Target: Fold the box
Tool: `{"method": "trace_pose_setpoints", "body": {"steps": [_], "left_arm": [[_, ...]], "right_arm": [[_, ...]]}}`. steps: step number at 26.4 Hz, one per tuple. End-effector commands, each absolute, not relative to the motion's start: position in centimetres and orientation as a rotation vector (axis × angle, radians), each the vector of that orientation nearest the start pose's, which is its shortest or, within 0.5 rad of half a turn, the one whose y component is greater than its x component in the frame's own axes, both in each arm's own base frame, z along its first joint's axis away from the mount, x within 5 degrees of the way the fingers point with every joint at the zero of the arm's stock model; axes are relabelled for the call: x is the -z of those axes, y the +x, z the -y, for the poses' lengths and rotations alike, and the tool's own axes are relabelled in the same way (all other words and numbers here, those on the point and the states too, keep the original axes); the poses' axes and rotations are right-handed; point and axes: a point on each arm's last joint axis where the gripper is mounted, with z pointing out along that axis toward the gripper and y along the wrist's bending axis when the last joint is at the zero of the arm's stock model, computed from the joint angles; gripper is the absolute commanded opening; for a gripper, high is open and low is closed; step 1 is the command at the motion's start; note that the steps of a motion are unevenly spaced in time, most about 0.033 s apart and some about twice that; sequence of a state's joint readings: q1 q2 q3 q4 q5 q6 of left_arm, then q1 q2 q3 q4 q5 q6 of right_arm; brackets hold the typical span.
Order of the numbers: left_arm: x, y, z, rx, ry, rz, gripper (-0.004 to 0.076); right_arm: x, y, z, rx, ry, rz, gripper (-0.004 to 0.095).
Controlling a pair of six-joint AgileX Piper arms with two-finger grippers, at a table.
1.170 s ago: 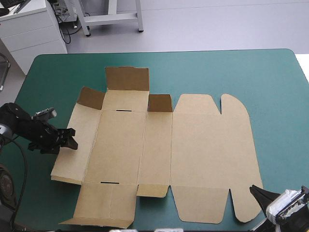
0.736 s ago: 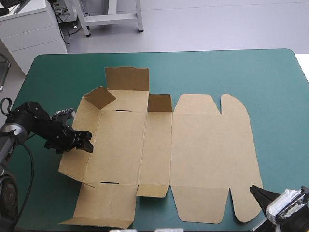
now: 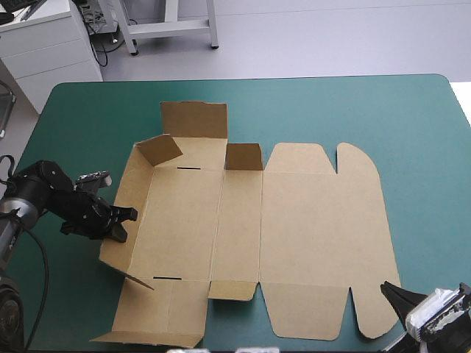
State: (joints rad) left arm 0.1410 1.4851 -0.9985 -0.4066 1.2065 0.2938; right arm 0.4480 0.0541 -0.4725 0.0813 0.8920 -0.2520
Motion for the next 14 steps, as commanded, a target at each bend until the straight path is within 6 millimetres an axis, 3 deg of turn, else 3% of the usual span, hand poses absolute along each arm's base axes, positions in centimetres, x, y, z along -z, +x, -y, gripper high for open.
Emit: {"method": "trace_pose_setpoints", "body": {"steps": [1,6,10,14], "left_arm": [[-26.0,24.6,0.2,0.626,0.028,-3.073,-0.0032],[-26.7,25.0,-0.2,0.539,0.055,-3.068,-0.0032],[-29.7,26.5,-0.6,0.457,0.038,-2.971,-0.0032],[-33.4,27.9,0.5,0.222,0.232,-2.867,-0.0032]], "right_arm": [[-29.5,1.1,-1.1,-0.222,-0.639,-1.773,-0.0023],[-29.5,1.1,-1.1,-0.222,-0.639,-1.773,-0.0023],[-29.5,1.1,-1.1,-0.222,-0.639,-1.773,-0.0023],[-29.5,1.1,-1.1,-0.222,-0.639,-1.773,-0.0023]]}}
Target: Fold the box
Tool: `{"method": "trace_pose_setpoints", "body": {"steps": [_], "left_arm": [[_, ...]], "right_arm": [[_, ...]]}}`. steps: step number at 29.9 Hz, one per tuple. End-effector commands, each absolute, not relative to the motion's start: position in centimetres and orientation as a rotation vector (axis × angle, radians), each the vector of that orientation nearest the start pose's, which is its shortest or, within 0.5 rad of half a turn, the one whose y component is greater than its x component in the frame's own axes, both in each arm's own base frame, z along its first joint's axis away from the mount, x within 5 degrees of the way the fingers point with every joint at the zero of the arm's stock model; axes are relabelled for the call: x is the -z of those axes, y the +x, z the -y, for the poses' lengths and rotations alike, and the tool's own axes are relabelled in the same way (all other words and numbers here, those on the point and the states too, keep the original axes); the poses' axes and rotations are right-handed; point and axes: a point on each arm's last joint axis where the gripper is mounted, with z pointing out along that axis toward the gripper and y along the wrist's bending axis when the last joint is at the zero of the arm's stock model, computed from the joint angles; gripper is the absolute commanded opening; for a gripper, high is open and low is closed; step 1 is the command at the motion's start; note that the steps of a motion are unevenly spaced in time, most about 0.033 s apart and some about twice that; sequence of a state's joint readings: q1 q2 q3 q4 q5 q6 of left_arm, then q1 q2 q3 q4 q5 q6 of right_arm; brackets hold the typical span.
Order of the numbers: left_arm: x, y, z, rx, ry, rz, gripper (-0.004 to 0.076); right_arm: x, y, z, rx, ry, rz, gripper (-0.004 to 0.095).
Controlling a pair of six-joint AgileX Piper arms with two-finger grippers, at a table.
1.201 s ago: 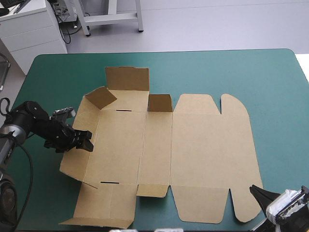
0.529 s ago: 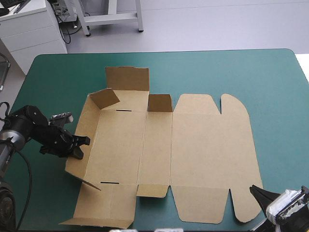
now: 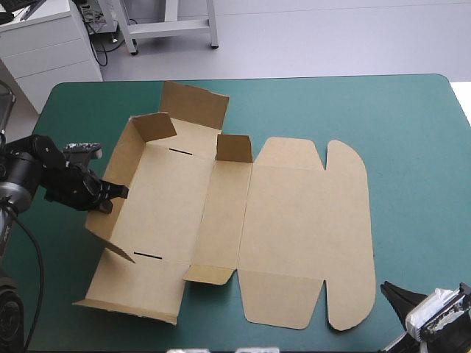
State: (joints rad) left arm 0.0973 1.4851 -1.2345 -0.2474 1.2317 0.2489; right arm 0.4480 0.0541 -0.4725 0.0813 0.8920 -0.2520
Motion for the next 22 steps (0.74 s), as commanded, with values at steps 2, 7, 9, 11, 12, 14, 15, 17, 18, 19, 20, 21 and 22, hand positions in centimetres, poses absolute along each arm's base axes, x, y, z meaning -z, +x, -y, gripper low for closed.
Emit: {"method": "trace_pose_setpoints", "body": {"steps": [2,7,9,11,12,14,15,17,18,19,20,21,22], "left_arm": [[-34.4,28.5,1.7,0.068,0.384,-2.831,-0.0032],[-35.2,30.3,6.0,-0.215,0.897,-2.689,-0.0032],[-35.2,31.1,7.9,-0.295,1.076,-2.597,-0.0032],[-35.2,31.8,10.0,-0.383,1.169,-2.484,-0.0032],[-35.2,32.2,11.0,-0.423,1.201,-2.427,-0.0032],[-35.3,32.6,12.8,-0.49,1.247,-2.309,-0.0032],[-35.3,32.8,13.5,-0.516,1.264,-2.265,-0.0032],[-35.6,32.5,14.9,-0.558,1.314,-2.175,-0.0032],[-35.6,32.4,15.3,-0.569,1.331,-2.149,-0.0032],[-35.7,32.2,15.9,-0.58,1.353,-2.125,-0.0032],[-35.8,31.9,16.4,-0.59,1.374,-2.103,-0.0032],[-35.8,31.6,17.0,-0.606,1.397,-2.078,-0.0032],[-35.7,31.4,17.5,-0.628,1.423,-2.053,-0.0032]], "right_arm": [[-29.5,1.1,-1.1,-0.232,-0.626,-1.78,-0.0023],[-29.5,1.1,-1.1,-0.257,-0.594,-1.792,-0.0023],[-29.5,1.1,-1.1,-0.257,-0.594,-1.792,-0.0023],[-29.5,1.1,-1.1,-0.259,-0.594,-1.792,-0.0023],[-29.5,1.1,-1.1,-0.259,-0.594,-1.792,-0.0023],[-29.5,1.1,-1.1,-0.259,-0.594,-1.792,-0.0023],[-29.5,1.1,-1.1,-0.259,-0.594,-1.792,-0.0023],[-29.5,1.1,-1.1,-0.259,-0.594,-1.792,-0.0023],[-29.5,1.1,-1.1,-0.259,-0.594,-1.792,-0.0023],[-29.5,1.1,-1.1,-0.259,-0.594,-1.792,-0.0023],[-29.5,1.1,-1.1,-0.259,-0.594,-1.792,-0.0023],[-29.5,1.1,-1.1,-0.259,-0.594,-1.792,-0.0023],[-29.5,1.1,-1.1,-0.259,-0.594,-1.792,-0.0023]]}}
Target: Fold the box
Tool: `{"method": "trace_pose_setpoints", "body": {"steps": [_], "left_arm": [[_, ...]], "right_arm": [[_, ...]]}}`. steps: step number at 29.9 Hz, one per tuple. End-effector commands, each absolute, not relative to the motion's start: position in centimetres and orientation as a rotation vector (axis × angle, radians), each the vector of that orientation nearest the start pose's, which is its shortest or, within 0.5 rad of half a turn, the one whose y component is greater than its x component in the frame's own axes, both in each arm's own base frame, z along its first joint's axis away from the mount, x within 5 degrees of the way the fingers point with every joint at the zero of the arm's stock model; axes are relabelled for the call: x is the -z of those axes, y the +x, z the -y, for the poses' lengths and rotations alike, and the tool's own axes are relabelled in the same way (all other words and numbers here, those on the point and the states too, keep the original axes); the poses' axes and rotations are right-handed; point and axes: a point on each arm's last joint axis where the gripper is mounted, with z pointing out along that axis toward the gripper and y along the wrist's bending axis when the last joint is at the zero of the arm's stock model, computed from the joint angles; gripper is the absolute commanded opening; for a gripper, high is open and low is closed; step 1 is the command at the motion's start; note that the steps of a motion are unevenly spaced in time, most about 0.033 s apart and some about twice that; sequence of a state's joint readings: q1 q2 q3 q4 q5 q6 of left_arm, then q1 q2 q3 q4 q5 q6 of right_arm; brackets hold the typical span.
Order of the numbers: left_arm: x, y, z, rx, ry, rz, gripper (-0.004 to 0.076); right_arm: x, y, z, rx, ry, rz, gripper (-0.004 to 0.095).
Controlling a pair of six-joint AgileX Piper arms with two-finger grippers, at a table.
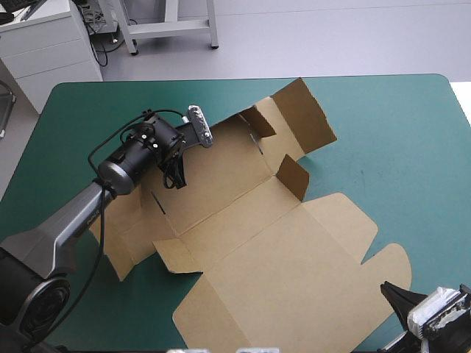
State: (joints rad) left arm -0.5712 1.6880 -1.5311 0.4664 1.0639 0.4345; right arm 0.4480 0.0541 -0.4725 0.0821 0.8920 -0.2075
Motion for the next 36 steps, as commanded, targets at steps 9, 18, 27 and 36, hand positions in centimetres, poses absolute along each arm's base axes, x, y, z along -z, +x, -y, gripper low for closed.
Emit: {"method": "trace_pose_setpoints", "body": {"steps": [9,18,27,36], "left_arm": [[-34.9,29.2,20.9,-0.847,1.524,-1.816,-0.0032],[-34.7,28.9,22.3,-0.887,1.415,-1.675,-0.0032],[-33.6,25.0,22.9,-0.966,1.403,-1.396,-0.0032],[-31.9,21.7,20.3,-1.082,1.347,-1.18,-0.0032]], "right_arm": [[-29.5,1.1,-1.1,-0.259,-0.594,-1.792,-0.0023],[-29.5,1.1,-1.1,-0.259,-0.594,-1.792,-0.0023],[-29.5,1.1,-1.2,-0.262,-0.594,-1.792,-0.0023],[-29.6,1.0,-1.3,-0.285,-0.591,-1.793,-0.0023]]}}
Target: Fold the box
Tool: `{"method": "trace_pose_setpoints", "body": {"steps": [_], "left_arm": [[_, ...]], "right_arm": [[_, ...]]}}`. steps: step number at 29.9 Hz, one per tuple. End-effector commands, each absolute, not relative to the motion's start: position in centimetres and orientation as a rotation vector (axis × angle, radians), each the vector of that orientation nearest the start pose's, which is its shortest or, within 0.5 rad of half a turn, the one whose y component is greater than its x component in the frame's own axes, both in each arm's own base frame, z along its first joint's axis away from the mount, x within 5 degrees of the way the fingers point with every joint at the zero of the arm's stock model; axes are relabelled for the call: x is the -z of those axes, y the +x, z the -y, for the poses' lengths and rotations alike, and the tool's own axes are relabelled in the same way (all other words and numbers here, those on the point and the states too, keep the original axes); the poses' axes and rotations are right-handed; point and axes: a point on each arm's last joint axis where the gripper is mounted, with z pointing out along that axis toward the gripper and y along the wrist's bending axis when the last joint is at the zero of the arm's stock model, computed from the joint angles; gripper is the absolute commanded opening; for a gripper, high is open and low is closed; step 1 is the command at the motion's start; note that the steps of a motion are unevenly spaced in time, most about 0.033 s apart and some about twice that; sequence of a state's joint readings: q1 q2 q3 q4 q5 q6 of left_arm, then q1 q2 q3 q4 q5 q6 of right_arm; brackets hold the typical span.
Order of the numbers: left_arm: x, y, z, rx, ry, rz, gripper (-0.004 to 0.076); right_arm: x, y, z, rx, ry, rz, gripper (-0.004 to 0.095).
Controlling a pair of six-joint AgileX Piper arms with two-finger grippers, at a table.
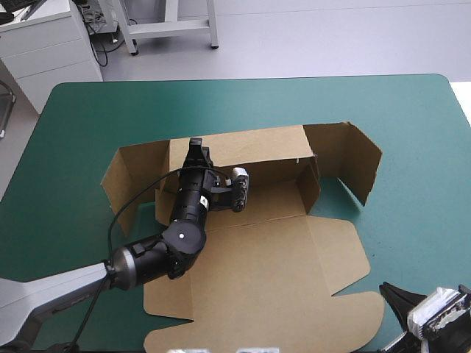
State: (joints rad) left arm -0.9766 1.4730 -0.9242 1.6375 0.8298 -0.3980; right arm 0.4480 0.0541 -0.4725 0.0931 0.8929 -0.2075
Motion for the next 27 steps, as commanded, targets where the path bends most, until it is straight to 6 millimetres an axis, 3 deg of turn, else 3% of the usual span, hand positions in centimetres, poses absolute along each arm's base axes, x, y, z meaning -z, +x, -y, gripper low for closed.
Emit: {"method": "trace_pose_setpoints", "body": {"steps": [1,4,11,27], "left_arm": [[-31.8,21.6,20.1,-1.082,1.35,-1.181,-0.0032],[-31.9,21.3,20.0,-1.065,1.356,-1.172,-0.0032],[-31.7,19.3,22.3,-0.939,1.412,-1.096,-0.0032],[-31.3,19.5,22.4,-0.953,1.415,-1.105,-0.0032]], "right_arm": [[-29.6,1.0,-1.3,-0.285,-0.591,-1.793,-0.0023],[-29.6,1.0,-1.3,-0.287,-0.591,-1.793,-0.0023],[-29.6,1.0,-1.3,-0.297,-0.578,-1.798,-0.0023],[-29.6,1.1,-1.2,-0.311,-0.539,-1.811,-0.0022]]}}
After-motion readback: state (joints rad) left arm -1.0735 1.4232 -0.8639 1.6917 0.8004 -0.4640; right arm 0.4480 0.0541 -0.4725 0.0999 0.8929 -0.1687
